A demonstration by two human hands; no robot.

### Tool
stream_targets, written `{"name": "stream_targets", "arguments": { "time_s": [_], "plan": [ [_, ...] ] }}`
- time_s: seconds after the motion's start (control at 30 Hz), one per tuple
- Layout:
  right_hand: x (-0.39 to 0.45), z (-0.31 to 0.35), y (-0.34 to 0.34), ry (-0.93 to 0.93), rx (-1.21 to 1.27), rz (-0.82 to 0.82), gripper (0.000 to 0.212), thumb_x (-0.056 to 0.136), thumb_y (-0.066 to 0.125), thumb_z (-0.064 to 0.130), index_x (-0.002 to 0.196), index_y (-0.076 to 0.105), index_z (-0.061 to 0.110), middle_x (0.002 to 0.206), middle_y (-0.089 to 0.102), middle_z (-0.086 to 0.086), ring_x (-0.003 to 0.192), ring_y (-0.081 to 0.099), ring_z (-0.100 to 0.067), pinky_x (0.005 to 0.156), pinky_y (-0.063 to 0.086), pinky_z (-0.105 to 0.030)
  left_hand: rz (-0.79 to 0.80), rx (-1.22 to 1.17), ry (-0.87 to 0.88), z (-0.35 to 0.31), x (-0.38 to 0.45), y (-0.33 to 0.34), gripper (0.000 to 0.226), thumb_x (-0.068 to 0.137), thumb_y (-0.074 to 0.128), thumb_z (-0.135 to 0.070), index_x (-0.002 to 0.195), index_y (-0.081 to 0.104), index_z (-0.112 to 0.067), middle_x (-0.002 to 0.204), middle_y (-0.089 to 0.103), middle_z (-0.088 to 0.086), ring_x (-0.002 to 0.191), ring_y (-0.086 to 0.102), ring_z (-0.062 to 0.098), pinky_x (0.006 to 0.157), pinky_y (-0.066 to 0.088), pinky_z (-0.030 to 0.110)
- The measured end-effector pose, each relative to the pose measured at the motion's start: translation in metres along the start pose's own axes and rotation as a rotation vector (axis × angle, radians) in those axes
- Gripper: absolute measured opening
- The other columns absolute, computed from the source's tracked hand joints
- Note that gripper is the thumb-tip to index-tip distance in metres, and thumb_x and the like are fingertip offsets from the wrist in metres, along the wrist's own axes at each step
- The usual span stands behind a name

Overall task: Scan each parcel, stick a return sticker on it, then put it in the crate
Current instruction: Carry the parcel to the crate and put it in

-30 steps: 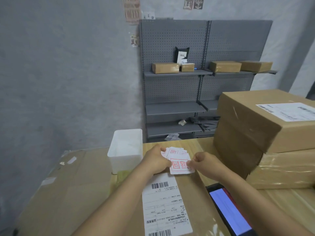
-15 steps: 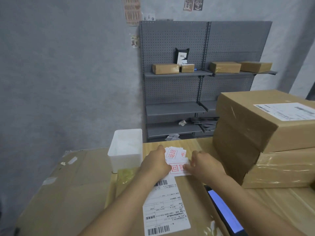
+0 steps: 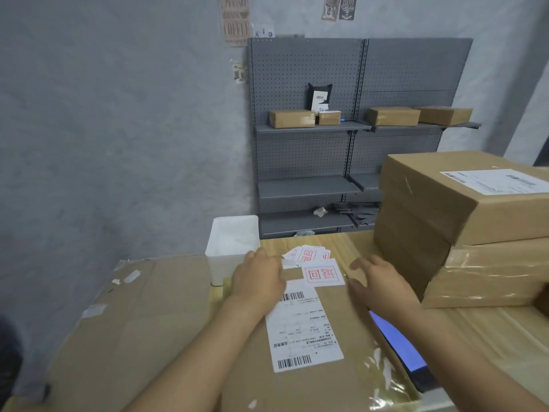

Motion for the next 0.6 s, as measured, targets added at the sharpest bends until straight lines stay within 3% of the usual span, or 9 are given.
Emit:
{"name": "stream_targets", "arguments": {
  "time_s": [0.13, 0.3, 0.47, 0.6],
  "plan": [
    [-0.020, -0.007, 0.004, 0.182, 0.234, 0.177, 0.052, 0.089, 0.055, 0.049, 0.132, 0.044, 0.021, 0.127, 0.052, -0.004, 0.103, 0.056, -0.020, 0.084, 0.044, -0.029, 0.006, -0.044, -0.119, 0.039, -0.019, -0.013, 0.025, 0.086, 0.053, -0.029, 0.109, 0.062, -0.025, 0.111, 0.052, 0.000, 0.112, 0.047, 0.024, 0.084, 0.047, 0.035],
    [-0.047, 0.002, 0.008, 0.295, 0.406, 0.399, 0.076, 0.080, 0.056, 0.065, 0.141, 0.034, 0.027, 0.125, 0.054, 0.003, 0.103, 0.057, -0.017, 0.081, 0.042, -0.029, 0.129, -0.121, -0.298, 0.072, -0.049, -0.010, 0.049, 0.084, 0.058, -0.044, 0.125, 0.046, -0.018, 0.124, 0.051, 0.006, 0.115, 0.051, 0.028, 0.092, 0.047, 0.038],
    [-0.058, 0.008, 0.011, 0.304, 0.497, 0.409, 0.081, 0.081, 0.061, 0.060, 0.144, 0.031, 0.020, 0.119, 0.054, 0.002, 0.105, 0.056, -0.018, 0.087, 0.044, -0.030, 0.360, -0.635, -0.491, 0.073, -0.085, 0.000, 0.057, 0.085, 0.060, -0.050, 0.131, 0.041, -0.022, 0.117, 0.061, -0.003, 0.095, 0.063, 0.016, 0.073, 0.057, 0.031],
    [-0.067, 0.012, 0.010, 0.315, 0.572, 0.380, 0.070, 0.081, 0.064, 0.058, 0.133, 0.041, 0.017, 0.104, 0.065, -0.004, 0.075, 0.065, -0.017, 0.057, 0.048, -0.024, 0.271, -0.821, -0.507, 0.066, -0.100, 0.009, 0.059, 0.084, 0.066, -0.045, 0.134, 0.044, -0.023, 0.118, 0.065, -0.003, 0.099, 0.066, 0.017, 0.088, 0.055, 0.038]
  ]
}}
Point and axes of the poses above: each hand's wrist, its own x-axis towards the middle knuckle, its own y-axis out of the palm, z = x × y, the point moved 2 cm from there along x, towards the middle knuckle
